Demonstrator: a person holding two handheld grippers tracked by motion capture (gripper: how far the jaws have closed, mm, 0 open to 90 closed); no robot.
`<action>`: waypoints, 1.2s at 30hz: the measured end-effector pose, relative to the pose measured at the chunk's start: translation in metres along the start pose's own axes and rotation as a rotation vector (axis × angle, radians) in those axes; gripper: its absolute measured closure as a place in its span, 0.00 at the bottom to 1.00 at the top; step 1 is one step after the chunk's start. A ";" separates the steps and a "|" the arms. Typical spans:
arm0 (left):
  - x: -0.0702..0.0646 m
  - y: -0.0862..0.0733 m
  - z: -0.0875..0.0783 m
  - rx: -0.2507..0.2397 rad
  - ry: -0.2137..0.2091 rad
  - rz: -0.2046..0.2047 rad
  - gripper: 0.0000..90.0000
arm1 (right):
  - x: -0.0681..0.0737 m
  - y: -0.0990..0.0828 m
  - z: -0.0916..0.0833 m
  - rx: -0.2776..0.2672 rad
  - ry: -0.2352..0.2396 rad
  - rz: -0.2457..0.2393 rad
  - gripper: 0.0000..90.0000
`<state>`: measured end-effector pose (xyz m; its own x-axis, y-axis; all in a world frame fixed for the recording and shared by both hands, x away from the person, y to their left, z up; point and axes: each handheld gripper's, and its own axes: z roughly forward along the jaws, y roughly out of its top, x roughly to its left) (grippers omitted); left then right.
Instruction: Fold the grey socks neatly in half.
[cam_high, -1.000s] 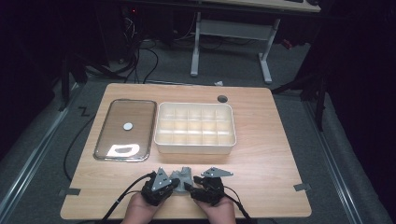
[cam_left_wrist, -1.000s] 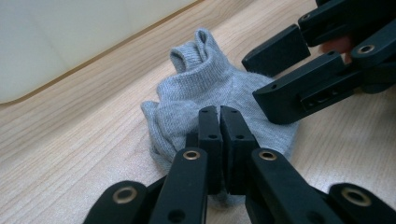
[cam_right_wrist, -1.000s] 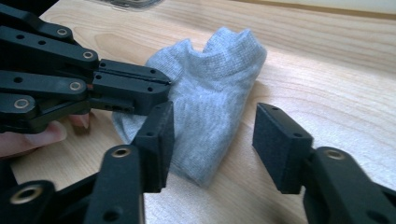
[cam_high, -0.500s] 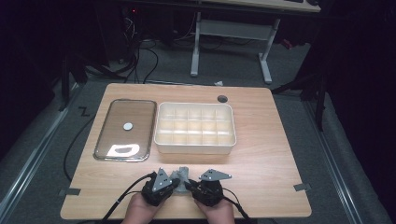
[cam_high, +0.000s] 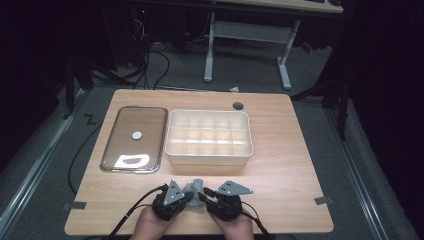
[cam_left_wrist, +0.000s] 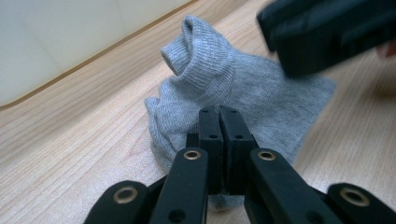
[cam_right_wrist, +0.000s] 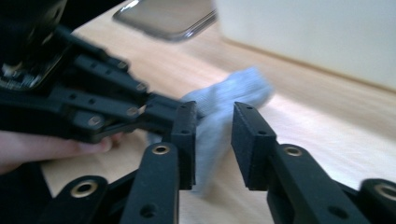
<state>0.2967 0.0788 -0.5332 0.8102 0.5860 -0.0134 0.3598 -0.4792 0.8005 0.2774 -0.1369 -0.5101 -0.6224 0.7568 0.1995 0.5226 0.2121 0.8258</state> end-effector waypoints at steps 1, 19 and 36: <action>0.000 0.000 0.000 0.000 0.000 0.000 0.98 | -0.002 0.000 -0.002 -0.004 -0.031 0.001 0.74; 0.001 0.000 0.000 0.001 -0.005 -0.003 0.97 | -0.003 -0.012 0.017 0.133 -0.076 -0.001 1.00; -0.001 0.000 -0.001 -0.011 0.005 -0.001 0.94 | 0.010 -0.002 0.020 0.057 -0.031 -0.051 1.00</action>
<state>0.2951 0.0791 -0.5324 0.8075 0.5897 -0.0109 0.3552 -0.4713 0.8073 0.2817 -0.1176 -0.5203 -0.6312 0.7627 0.1408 0.5233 0.2848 0.8031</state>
